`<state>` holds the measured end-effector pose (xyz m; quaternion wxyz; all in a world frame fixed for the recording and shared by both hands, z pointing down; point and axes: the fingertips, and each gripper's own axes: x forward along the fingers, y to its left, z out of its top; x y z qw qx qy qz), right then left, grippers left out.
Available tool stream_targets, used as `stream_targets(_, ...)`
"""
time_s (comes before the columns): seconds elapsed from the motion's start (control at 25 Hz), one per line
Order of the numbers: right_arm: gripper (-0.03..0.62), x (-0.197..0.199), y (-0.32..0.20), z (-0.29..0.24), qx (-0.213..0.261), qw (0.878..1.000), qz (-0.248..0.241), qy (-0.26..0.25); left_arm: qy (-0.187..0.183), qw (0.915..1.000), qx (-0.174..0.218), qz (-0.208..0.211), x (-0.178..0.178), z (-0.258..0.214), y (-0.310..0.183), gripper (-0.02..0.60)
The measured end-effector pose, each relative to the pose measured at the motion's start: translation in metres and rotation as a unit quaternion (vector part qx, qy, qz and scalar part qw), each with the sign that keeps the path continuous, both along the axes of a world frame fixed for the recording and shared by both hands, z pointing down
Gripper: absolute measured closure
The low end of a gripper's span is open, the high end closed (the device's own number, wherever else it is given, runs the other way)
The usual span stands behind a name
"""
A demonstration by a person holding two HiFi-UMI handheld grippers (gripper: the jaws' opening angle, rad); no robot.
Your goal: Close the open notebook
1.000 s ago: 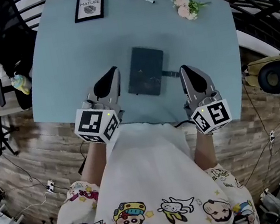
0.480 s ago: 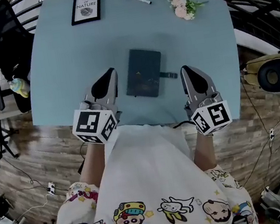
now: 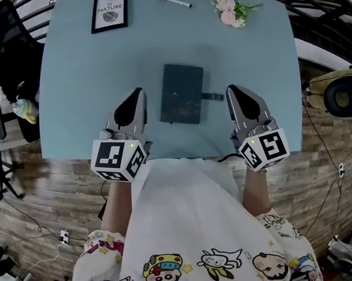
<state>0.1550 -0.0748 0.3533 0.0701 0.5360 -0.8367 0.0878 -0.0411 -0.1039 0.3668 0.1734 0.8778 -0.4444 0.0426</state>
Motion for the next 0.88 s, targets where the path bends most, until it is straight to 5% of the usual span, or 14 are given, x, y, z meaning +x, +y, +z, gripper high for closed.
stream_targets(0.88, 0.585, -0.001, 0.005, 0.012, -0.023, 1.0, 0.003, 0.001, 0.005, 1.0, -0.007, 0.0, -0.001, 0.004, 0.002, 0.583)
